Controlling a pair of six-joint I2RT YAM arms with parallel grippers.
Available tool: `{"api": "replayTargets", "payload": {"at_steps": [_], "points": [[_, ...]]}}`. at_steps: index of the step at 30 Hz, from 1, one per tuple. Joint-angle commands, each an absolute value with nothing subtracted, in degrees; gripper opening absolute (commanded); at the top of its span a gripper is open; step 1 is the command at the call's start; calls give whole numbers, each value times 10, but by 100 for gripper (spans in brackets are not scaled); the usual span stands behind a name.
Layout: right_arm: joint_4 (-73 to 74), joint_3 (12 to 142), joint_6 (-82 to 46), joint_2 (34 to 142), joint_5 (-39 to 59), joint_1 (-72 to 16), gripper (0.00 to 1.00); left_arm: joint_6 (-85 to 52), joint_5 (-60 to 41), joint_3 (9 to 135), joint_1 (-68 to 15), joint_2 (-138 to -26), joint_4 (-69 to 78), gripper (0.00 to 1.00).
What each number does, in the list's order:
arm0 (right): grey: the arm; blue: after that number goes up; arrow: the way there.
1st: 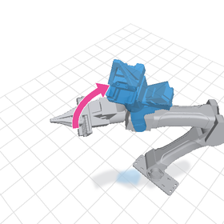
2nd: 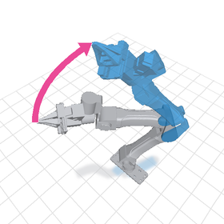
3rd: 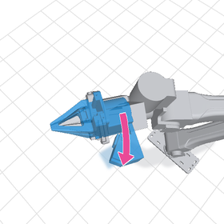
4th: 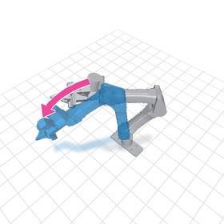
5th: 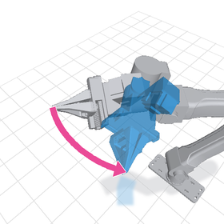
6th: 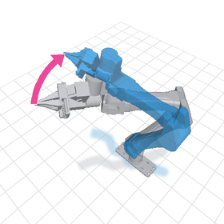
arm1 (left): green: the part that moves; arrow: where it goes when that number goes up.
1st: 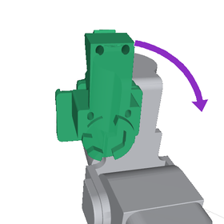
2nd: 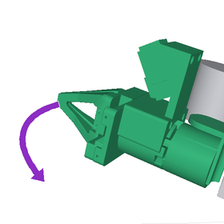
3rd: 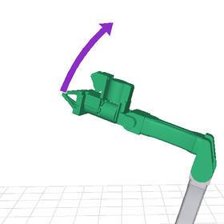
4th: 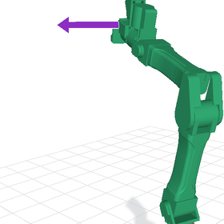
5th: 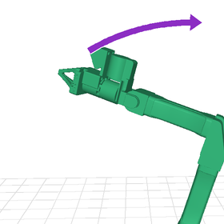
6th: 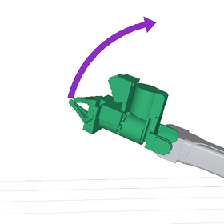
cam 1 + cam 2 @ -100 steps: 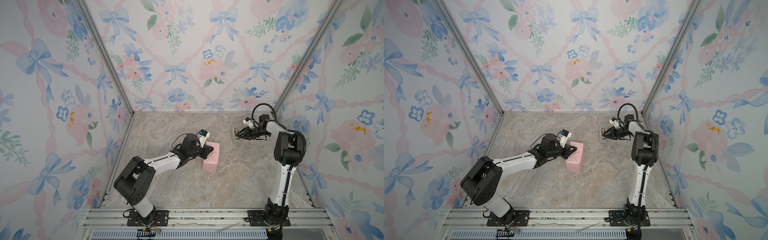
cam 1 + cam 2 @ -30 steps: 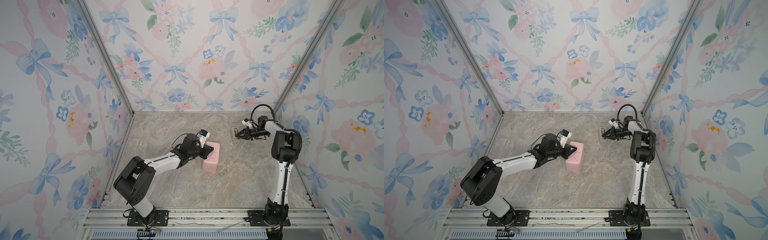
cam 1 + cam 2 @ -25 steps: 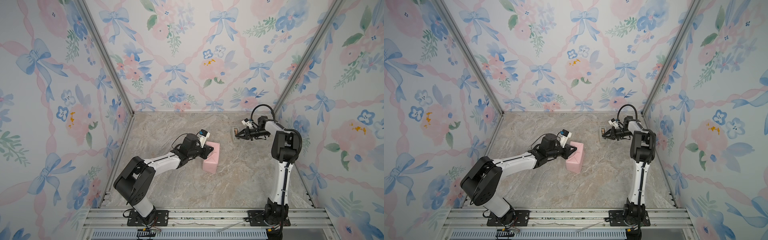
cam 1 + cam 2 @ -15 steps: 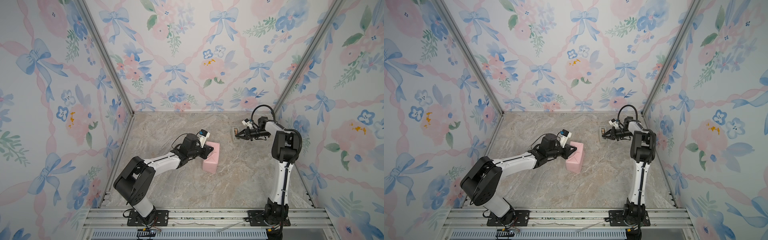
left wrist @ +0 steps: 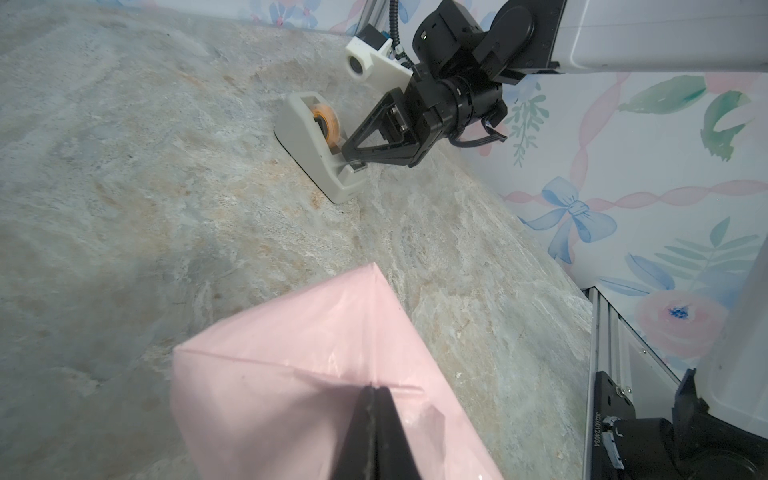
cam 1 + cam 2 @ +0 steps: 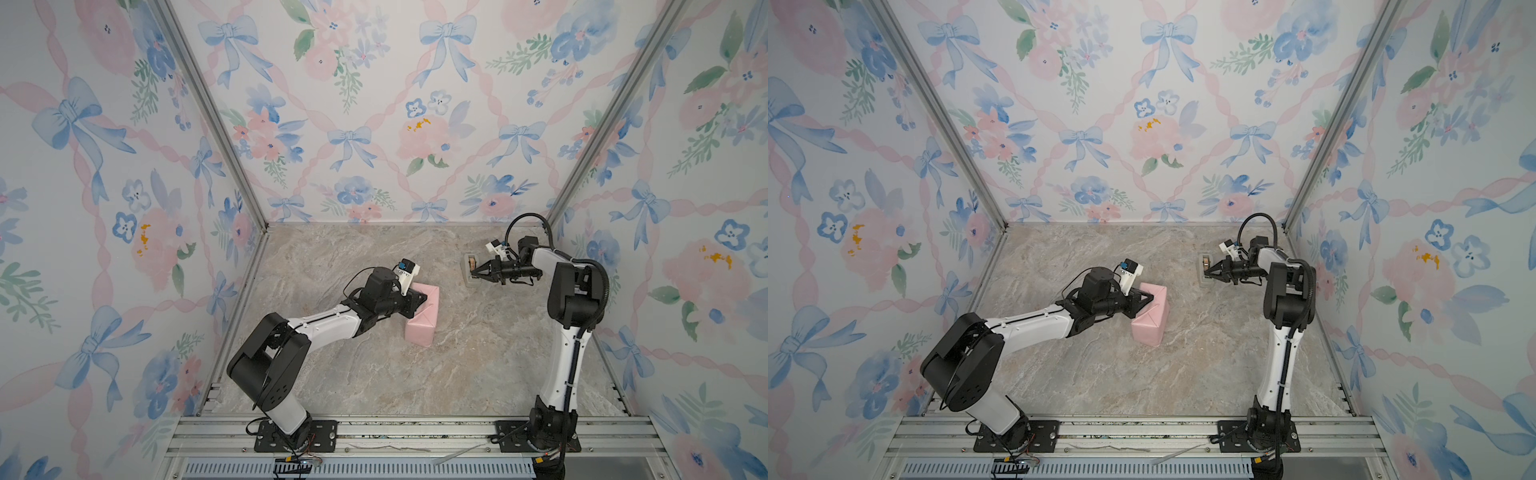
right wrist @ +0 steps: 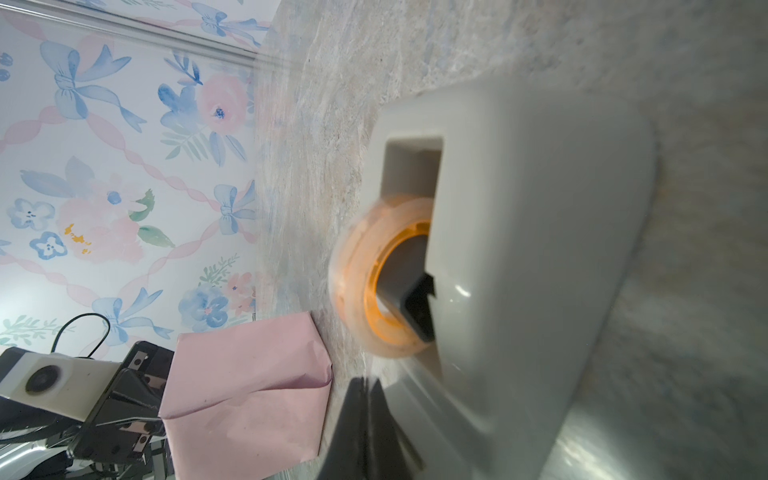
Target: Wrap the gift box in paper
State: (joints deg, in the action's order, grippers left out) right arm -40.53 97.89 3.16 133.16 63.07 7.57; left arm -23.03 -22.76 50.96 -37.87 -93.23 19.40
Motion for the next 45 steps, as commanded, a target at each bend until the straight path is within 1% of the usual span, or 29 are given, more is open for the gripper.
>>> {"api": "replayTargets", "payload": {"at_steps": [1, 6, 23, 32, 45], "points": [[-372, 955, -7, 1289, 636, 83, 0, -231, -222, 497, -384, -931, 140, 6], [-325, 927, -46, 1265, 651, 86, 0, -232, -221, 497, -384, -930, 140, 6], [-259, 880, -123, 1227, 669, 86, 0, -232, -221, 497, -386, -930, 139, 6], [-259, 829, -123, 1181, 608, 86, 0, -231, -221, 495, -386, -927, 139, 6], [-174, 701, -162, 1114, 570, 82, 0, -231, -220, 492, -386, -922, 139, 6]]}}
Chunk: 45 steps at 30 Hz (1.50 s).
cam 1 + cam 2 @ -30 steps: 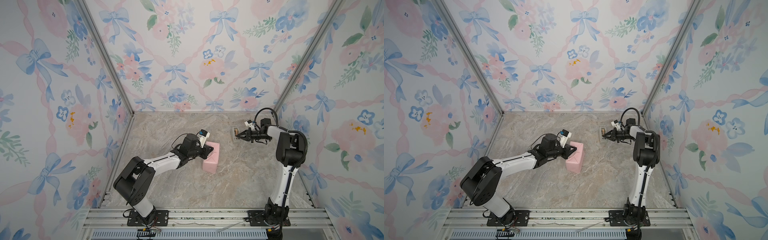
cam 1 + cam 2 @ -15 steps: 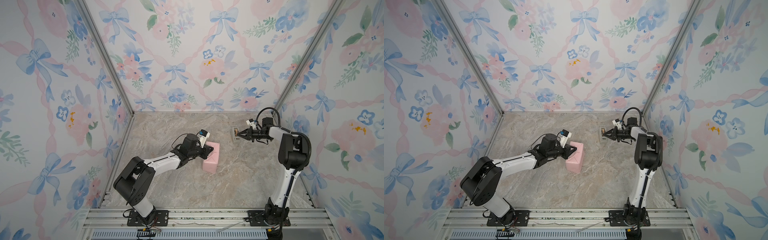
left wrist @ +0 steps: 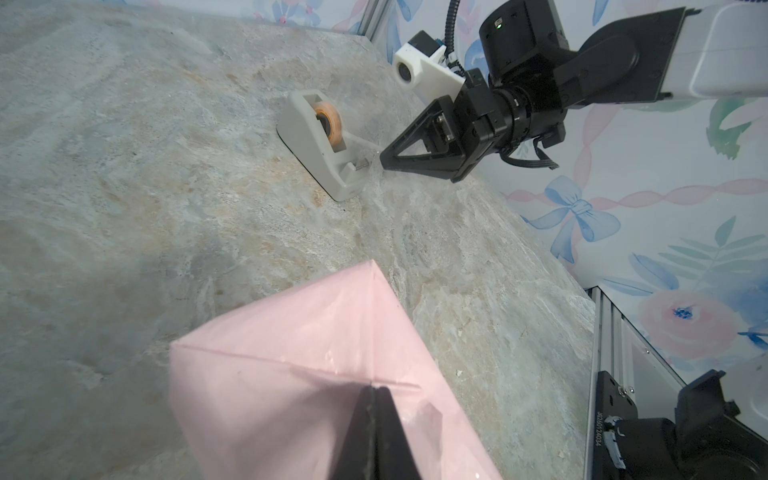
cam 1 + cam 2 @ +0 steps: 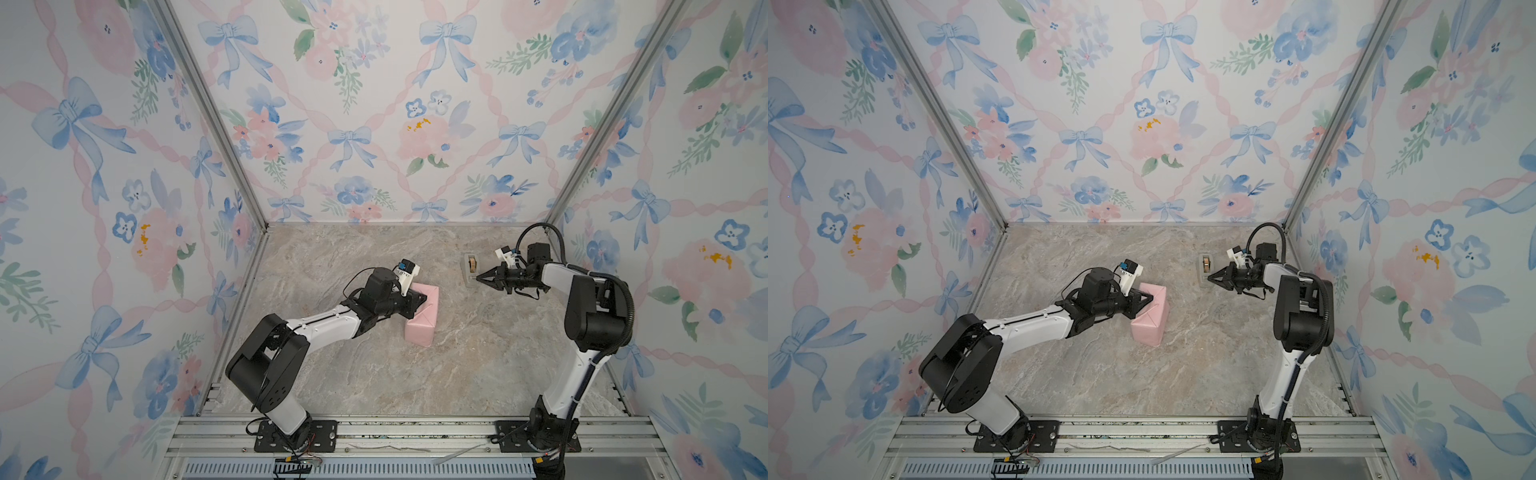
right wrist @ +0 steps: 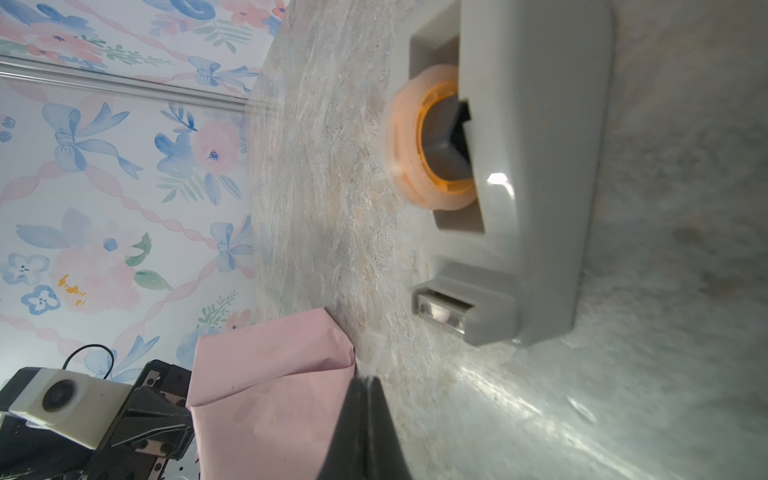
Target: Wrap the gift box in paper
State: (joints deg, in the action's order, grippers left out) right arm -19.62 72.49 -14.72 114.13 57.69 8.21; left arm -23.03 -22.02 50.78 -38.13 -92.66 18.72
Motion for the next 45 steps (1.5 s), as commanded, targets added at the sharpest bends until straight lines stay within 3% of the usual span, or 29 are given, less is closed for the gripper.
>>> {"api": "replayTargets", "payload": {"at_steps": [1, 45], "points": [[-165, 691, -165, 1111, 566, 82, 0, -230, -220, 492, -386, -922, 139, 6], [-133, 666, -200, 1156, 429, 38, 0, -231, -216, 490, -389, -920, 139, 6]]}}
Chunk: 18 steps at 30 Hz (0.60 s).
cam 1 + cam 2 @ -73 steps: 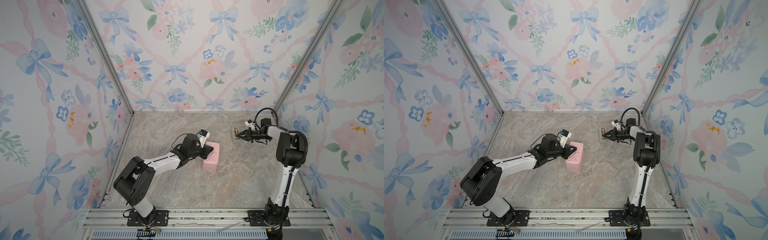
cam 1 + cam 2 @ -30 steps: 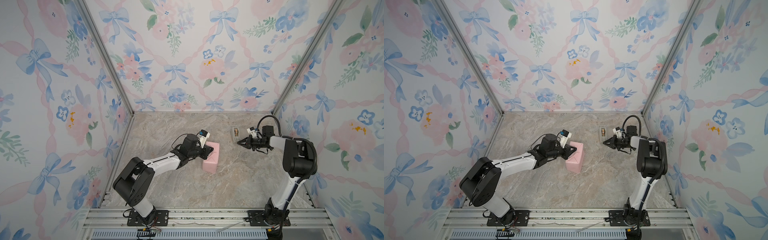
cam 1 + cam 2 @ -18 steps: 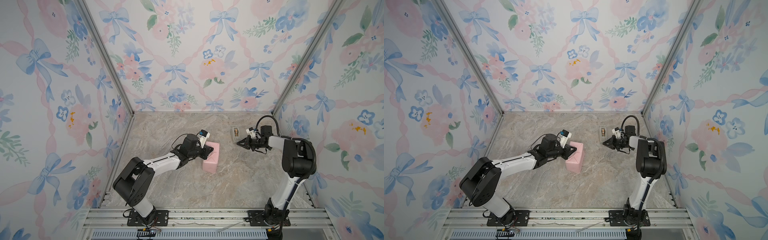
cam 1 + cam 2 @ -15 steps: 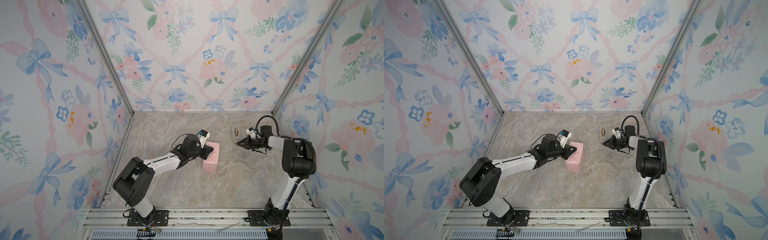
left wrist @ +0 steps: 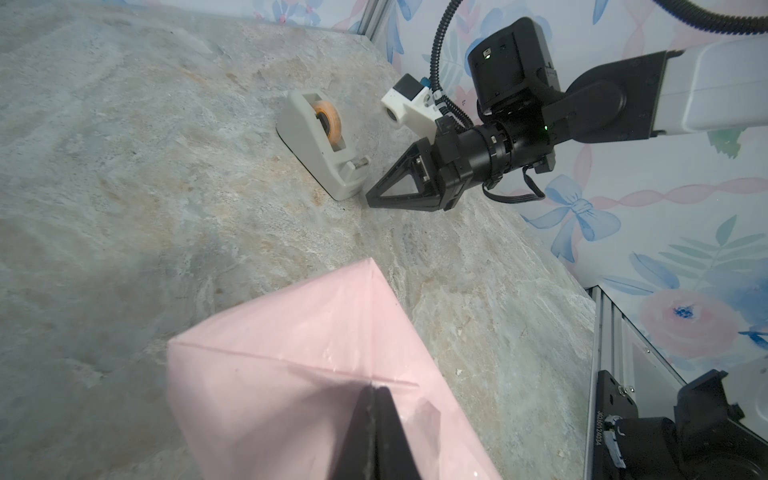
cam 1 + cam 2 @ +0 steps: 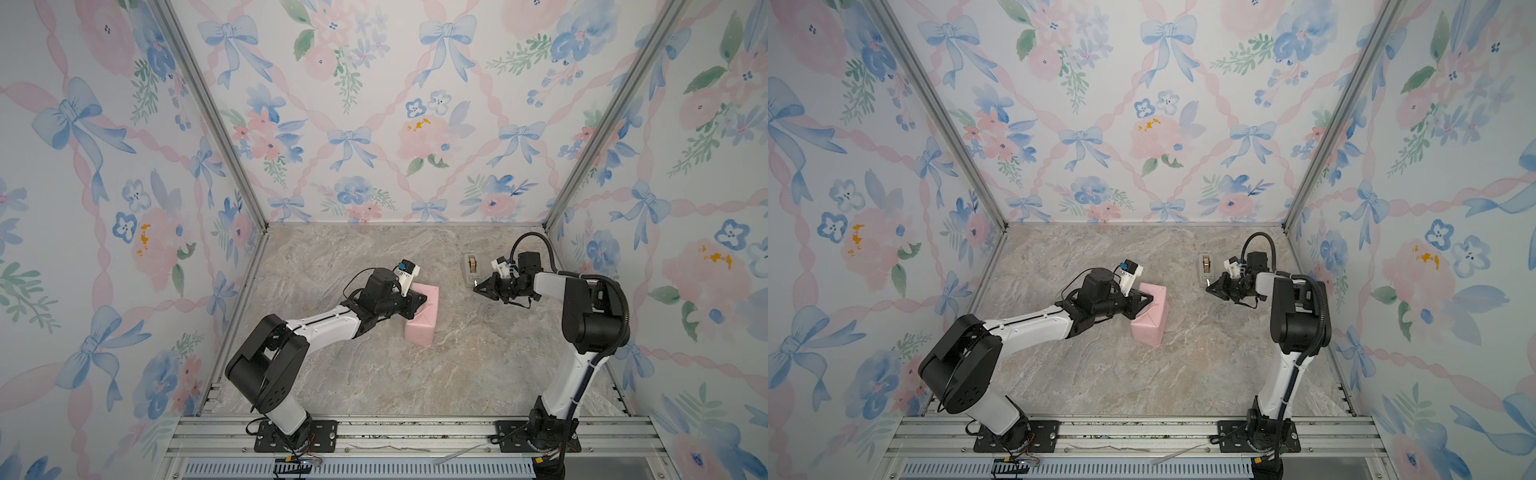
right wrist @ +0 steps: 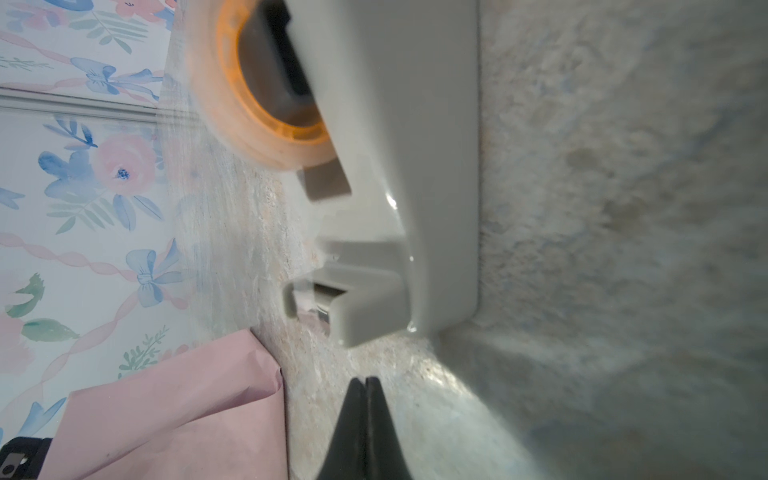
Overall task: Wrap the gift box in paper
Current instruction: 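Lift the right gripper from the dispenser and bring it to the box end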
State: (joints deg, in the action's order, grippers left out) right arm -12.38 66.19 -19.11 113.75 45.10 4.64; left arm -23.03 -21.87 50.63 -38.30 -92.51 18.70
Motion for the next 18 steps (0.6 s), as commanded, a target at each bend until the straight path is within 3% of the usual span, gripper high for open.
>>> {"api": "replayTargets", "payload": {"at_steps": [1, 18], "points": [[-131, 666, -202, 1157, 426, 37, 0, -231, -216, 490, -390, -919, 139, 6], [-126, 661, -227, 1154, 365, 38, 0, -230, -216, 488, -390, -918, 139, 6]]}}
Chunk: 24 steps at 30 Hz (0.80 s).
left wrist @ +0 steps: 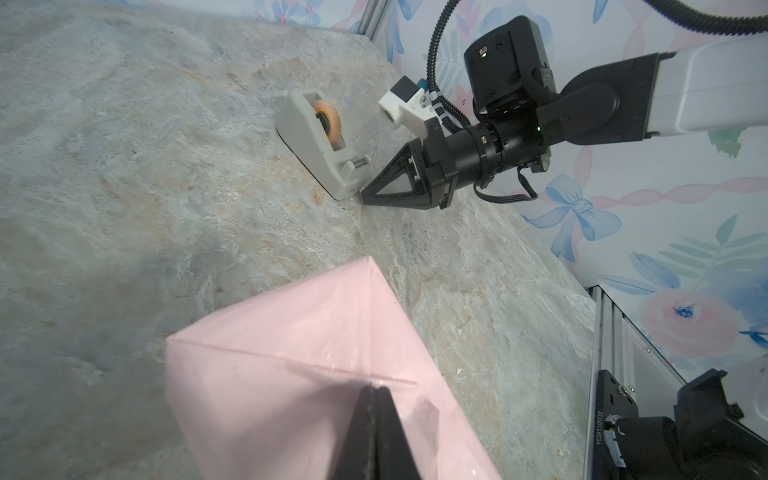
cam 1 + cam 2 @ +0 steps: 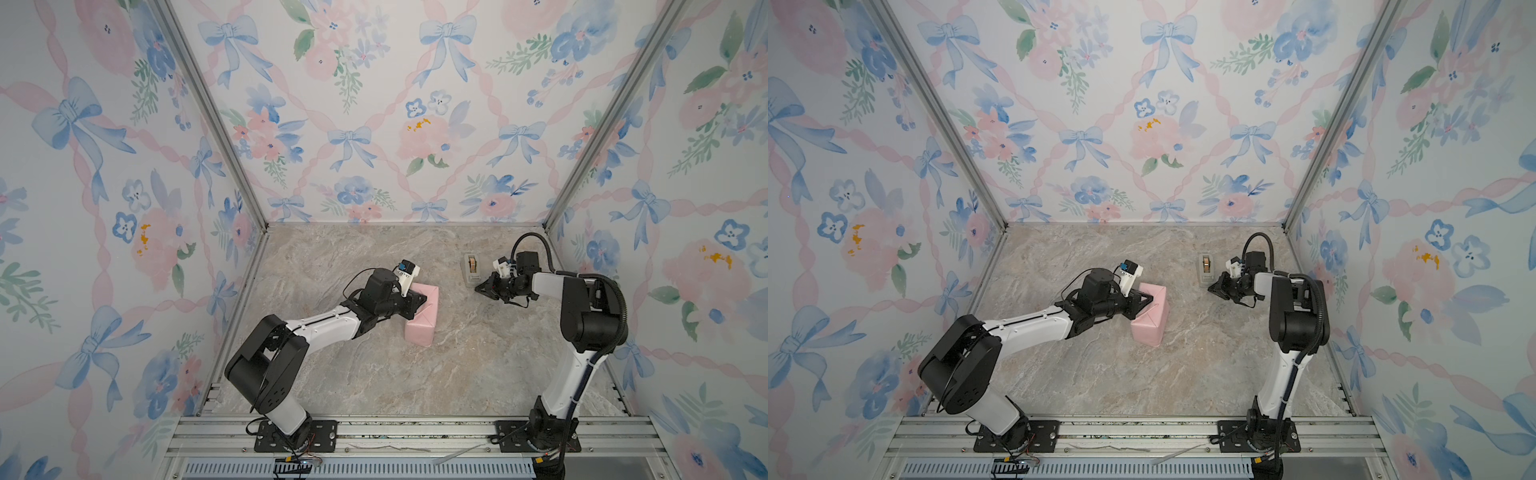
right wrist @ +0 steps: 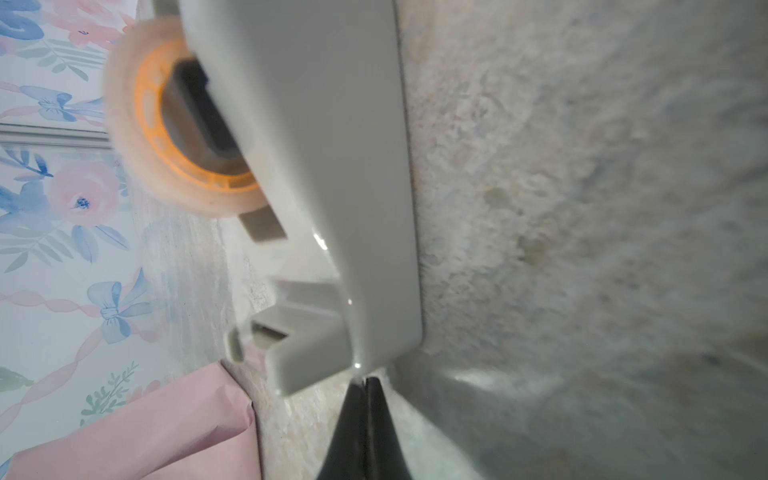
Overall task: Wrap the gift box in paper
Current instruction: 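Lift the right gripper from the dispenser and bring it to the box end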
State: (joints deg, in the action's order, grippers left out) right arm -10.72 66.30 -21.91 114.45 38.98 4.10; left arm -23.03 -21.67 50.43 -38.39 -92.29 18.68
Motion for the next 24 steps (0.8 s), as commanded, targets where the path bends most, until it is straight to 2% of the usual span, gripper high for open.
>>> {"api": "replayTargets", "payload": {"at_steps": [1, 6, 12, 17, 24], "points": [[-126, 660, -227, 1153, 364, 39, 0, -231, -216, 488, -390, -918, 140, 6], [-113, 644, -224, 1124, 374, 39, 0, -231, -216, 488, -390, -918, 140, 6], [-103, 605, -213, 1002, 390, 20, 0, -230, -215, 486, -391, -916, 139, 6], [-118, 595, -213, 901, 384, -33, 0, -231, -217, 485, -390, -915, 139, 6], [-125, 578, -242, 848, 381, -140, 0, -231, -218, 481, -391, -901, 139, 6]]}}
